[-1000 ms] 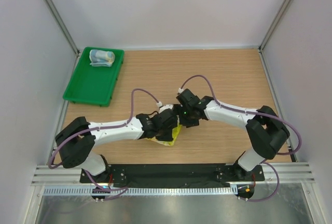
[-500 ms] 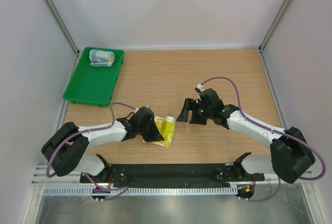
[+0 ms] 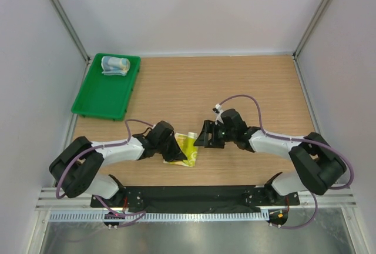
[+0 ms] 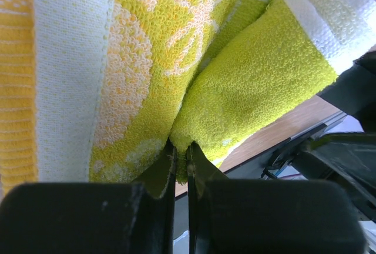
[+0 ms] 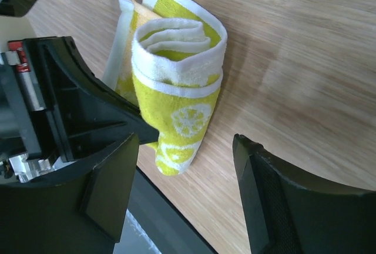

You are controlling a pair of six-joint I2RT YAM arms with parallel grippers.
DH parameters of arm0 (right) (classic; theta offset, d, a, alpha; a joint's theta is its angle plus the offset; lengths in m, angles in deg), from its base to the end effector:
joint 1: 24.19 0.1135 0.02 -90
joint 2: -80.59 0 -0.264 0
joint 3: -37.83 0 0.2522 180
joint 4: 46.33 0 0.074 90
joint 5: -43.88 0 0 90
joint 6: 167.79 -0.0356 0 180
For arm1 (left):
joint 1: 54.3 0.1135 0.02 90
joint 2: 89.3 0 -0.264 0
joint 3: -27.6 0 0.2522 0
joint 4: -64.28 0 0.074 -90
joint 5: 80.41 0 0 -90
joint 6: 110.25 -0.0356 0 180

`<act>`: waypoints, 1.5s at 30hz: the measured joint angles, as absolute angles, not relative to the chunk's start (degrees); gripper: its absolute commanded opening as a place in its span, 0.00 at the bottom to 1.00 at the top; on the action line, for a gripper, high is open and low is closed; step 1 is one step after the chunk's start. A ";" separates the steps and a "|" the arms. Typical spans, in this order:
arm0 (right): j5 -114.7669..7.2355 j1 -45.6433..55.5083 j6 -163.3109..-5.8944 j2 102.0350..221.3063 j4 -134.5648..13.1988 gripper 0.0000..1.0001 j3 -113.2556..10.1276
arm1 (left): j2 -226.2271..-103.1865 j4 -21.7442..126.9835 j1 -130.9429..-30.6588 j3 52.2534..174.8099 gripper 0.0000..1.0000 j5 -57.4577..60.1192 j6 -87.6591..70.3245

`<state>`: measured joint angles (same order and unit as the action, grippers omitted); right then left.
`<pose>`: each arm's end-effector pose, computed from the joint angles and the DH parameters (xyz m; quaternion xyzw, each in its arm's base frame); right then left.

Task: Roll the towels
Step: Roll the towel

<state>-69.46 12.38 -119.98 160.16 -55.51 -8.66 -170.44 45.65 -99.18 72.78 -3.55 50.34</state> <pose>0.2024 0.1677 0.1637 -0.0379 0.8985 0.3944 0.1890 0.1689 -0.1796 0.1377 -0.1766 0.9304 -0.3137 0.0691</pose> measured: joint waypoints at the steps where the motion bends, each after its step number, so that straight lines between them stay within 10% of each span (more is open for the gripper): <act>1: -69.68 12.65 -119.98 161.73 -53.93 0.71 -8.55 | -170.49 45.74 -99.16 72.78 0.00 -3.64 50.36; 7: -71.18 13.63 -120.68 169.58 -46.04 0.61 -8.31 | -170.88 46.02 -99.05 72.78 0.00 -3.90 50.32; 11: -70.97 14.81 -121.43 172.57 -41.98 0.36 -8.29 | -171.21 46.05 -98.88 72.87 0.01 -4.12 50.14; 14: -70.46 15.47 -121.73 173.89 -40.78 0.27 -8.29 | -171.21 45.39 -99.01 73.33 0.28 -3.64 49.07; 20: -68.78 15.64 -121.56 173.51 -43.23 0.25 -9.03 | -169.64 33.41 -103.27 80.26 0.50 6.63 43.48; 32: -63.71 17.06 -119.85 172.05 -59.99 0.24 -16.94 | -174.38 11.12 -122.31 100.41 0.52 37.36 34.17; 45: -62.07 18.50 -119.02 171.15 -70.17 0.24 -21.36 | -182.58 14.18 -133.57 103.16 0.63 44.46 25.55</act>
<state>-62.07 18.50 -119.02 171.15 -70.17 -21.36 -182.58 14.18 -133.57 103.16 44.46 25.55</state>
